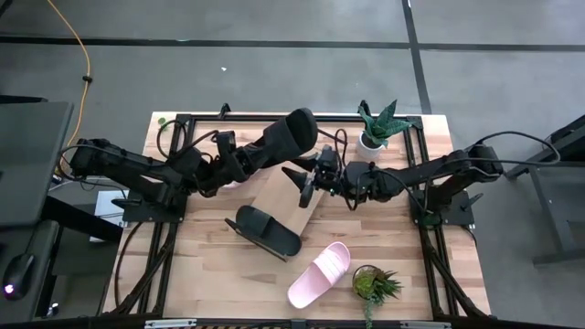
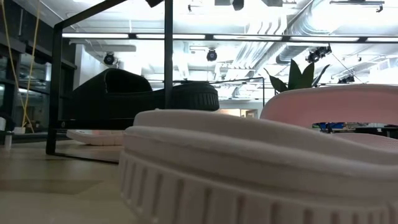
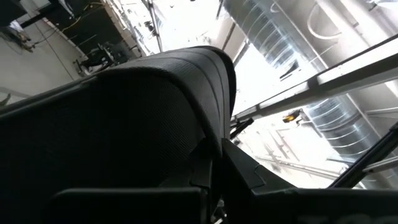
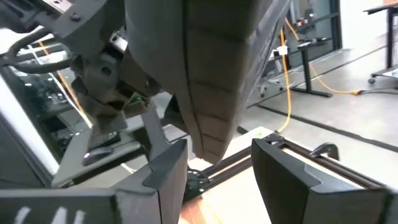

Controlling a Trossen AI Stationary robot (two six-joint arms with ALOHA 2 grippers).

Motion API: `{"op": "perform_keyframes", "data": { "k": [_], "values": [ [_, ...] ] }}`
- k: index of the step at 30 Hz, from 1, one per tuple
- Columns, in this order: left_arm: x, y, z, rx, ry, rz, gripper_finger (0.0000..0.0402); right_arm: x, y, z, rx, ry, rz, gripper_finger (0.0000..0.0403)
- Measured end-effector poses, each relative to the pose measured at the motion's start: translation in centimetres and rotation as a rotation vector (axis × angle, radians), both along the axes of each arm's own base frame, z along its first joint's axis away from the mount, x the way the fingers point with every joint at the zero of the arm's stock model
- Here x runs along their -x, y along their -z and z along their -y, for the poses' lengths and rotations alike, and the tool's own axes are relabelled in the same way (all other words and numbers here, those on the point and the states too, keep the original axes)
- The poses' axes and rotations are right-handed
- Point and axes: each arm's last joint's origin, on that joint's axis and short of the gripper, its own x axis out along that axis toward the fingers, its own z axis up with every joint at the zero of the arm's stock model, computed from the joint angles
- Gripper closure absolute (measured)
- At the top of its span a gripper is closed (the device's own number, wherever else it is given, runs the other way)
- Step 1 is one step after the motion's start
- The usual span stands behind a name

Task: Pick and place slides into the shelf
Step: Put the black slipper on the shelf

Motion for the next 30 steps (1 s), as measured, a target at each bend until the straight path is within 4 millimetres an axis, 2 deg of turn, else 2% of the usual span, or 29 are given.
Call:
{"op": "perform_keyframes", "data": {
  "k": [11,30],
  "values": [
    [-0.9,0.8,0.0,0.008,-0.020,-0.027,0.0394,-0.1,-0.2,0.7,-0.003,-0.009,0.027,0.0232],
    [-2.3,0.3,-0.2,-0.006,0.001,-0.032,0.0394,-0.5,-0.1,1.4,-0.046,0.047,0.079,0.0236]
  ]
}}
